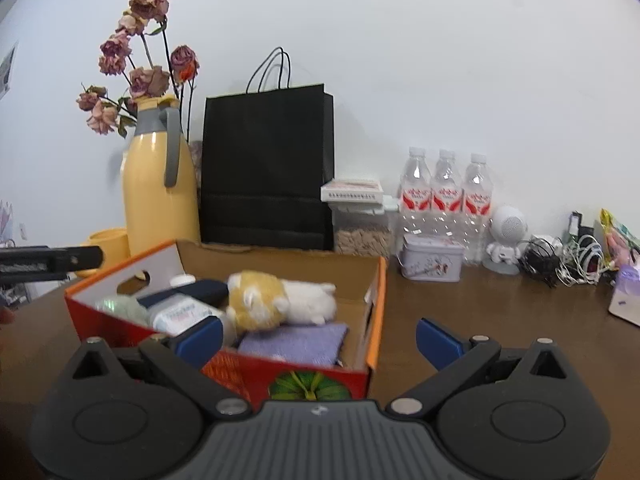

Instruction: Organize objects

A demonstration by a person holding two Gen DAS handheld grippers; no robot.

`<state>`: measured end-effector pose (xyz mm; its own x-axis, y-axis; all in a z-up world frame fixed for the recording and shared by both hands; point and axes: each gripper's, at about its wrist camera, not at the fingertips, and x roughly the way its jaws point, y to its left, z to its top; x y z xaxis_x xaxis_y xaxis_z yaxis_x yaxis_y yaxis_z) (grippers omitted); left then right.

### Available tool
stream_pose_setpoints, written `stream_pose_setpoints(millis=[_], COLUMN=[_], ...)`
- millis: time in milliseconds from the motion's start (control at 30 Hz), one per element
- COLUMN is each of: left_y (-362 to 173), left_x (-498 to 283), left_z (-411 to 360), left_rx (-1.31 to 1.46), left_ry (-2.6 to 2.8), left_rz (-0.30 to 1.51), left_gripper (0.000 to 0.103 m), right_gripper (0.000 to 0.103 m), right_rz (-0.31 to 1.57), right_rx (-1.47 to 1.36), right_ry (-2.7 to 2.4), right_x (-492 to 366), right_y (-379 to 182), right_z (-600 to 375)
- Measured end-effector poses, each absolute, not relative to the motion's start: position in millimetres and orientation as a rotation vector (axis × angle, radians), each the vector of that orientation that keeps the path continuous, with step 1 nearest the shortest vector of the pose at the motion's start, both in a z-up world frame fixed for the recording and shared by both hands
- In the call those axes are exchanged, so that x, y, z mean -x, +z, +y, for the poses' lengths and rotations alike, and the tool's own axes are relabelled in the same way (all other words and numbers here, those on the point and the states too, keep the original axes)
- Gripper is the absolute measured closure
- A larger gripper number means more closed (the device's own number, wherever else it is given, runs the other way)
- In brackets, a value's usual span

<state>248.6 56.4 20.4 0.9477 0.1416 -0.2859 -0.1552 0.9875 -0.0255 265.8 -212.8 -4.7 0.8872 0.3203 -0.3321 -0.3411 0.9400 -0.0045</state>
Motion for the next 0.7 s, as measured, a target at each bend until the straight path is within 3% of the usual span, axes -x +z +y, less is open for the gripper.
stream_pose_setpoints(millis=[433,633,700], left_y=[-3,-12,-14], left_x=[-206,-191,-189], left_z=[61,65,68], left_rx=[0.025,0.039,0.051], left_ry=[0.114,0.112,0.116], left_rz=[0.420,0.464,0.478], left_gripper=[0.000,0.000,0.000], right_gripper=[0.001,0.018,0.030], right_rz=[0.459,0.512,0.538], right_rx=[0.180,0.228,0.236], right_ry=[0.414,0.463,0.480], right_x=[-232,-229,-231], right_y=[-36,-45,-48], right_z=[-206,-195,-192])
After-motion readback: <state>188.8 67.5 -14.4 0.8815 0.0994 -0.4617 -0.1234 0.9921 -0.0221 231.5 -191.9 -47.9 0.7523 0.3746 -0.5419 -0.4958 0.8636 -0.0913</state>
